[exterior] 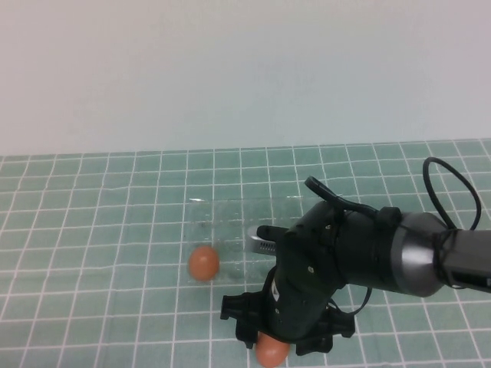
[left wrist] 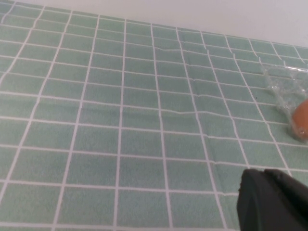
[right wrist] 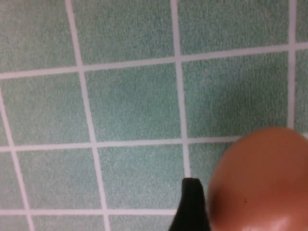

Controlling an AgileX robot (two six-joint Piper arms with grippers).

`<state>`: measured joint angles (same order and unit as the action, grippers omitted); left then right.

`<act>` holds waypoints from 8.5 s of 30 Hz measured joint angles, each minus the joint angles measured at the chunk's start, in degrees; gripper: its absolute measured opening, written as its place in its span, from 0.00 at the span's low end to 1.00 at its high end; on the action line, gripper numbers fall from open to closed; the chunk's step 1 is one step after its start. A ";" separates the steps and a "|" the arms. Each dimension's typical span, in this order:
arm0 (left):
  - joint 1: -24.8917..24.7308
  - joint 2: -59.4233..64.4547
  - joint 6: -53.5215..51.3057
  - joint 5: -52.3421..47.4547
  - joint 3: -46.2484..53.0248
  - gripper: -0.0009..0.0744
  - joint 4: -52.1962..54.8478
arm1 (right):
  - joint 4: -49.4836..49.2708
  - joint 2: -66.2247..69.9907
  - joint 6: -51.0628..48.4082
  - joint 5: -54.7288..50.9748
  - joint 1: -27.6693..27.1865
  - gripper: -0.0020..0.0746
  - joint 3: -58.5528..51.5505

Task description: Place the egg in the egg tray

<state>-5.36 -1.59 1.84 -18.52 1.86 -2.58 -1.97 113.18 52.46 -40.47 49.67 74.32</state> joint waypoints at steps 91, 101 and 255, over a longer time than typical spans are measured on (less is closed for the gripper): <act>0.10 0.00 0.00 0.00 0.00 0.01 0.00 | 35.00 -25.30 -11.38 15.58 0.12 0.52 -2.18; 0.10 0.00 0.00 0.00 0.00 0.01 0.00 | 27.13 -33.87 -14.27 40.95 -5.49 0.52 -20.02; 0.10 0.00 0.00 0.00 0.00 0.01 0.00 | -19.67 -28.52 -91.92 62.70 -10.94 0.03 -25.67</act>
<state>-5.26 -1.59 1.84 -18.52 1.86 -2.58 -21.65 84.66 -39.46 22.23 38.73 48.65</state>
